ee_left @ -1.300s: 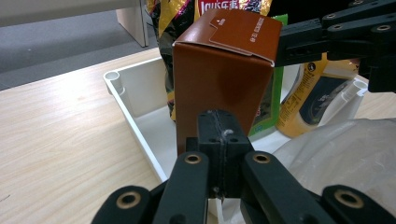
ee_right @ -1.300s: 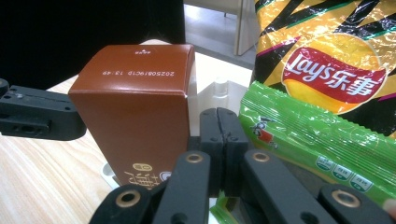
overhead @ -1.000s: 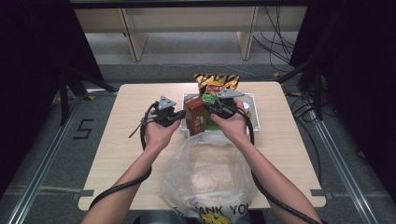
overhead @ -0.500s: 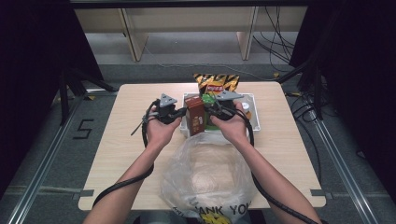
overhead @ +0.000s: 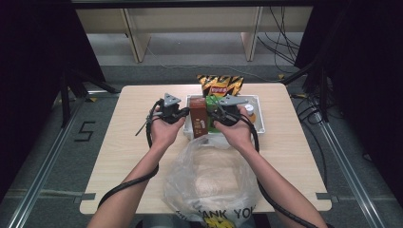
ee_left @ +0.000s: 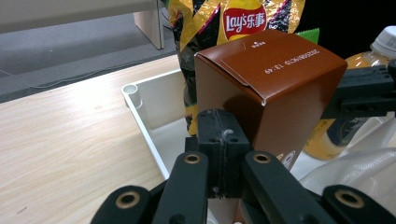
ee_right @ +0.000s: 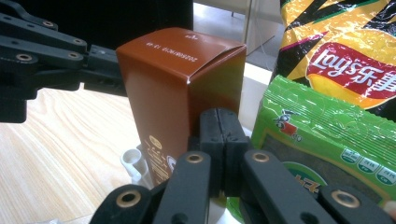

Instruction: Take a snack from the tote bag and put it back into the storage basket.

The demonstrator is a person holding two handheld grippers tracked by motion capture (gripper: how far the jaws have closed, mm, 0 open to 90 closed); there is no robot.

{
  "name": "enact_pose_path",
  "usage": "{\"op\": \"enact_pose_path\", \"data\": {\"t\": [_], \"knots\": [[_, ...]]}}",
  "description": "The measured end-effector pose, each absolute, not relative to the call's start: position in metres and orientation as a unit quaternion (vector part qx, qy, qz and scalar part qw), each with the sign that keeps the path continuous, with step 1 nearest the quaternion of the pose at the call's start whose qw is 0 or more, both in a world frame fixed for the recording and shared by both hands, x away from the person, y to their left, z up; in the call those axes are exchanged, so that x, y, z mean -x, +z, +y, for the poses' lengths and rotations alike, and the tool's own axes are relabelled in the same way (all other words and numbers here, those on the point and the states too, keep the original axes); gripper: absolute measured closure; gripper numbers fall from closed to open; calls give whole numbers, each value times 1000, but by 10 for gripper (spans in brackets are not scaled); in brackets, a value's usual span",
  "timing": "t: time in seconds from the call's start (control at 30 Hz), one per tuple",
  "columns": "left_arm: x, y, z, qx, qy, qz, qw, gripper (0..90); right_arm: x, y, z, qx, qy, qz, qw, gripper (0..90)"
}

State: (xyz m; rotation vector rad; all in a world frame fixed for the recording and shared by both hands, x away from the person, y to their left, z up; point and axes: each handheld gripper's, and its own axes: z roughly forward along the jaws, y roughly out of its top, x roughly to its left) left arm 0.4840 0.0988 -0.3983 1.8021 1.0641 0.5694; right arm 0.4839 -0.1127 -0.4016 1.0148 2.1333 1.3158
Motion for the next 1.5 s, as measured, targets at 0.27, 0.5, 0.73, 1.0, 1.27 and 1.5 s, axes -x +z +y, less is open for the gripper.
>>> {"op": "enact_pose_path", "data": {"t": [0.27,0.5,0.73,1.0,1.27,1.5], "knots": [[-485,-398,96,-736,238,431,465,889,-482,-402,-113,-383,477,765,201,900],[-485,-398,98,-735,237,433,465,880,-484,-401,-114,-381,471,769,207,879],[-487,-400,101,-735,233,438,463,805,-487,-401,-115,-382,466,766,225,809],[-484,-394,105,-733,248,435,461,747,-485,-396,-119,-388,461,765,228,765],[-478,-389,113,-731,262,431,459,708,-482,-392,-125,-388,457,766,234,684],[-466,-385,119,-730,267,426,464,689,-478,-387,-129,-388,460,761,242,603]]}}
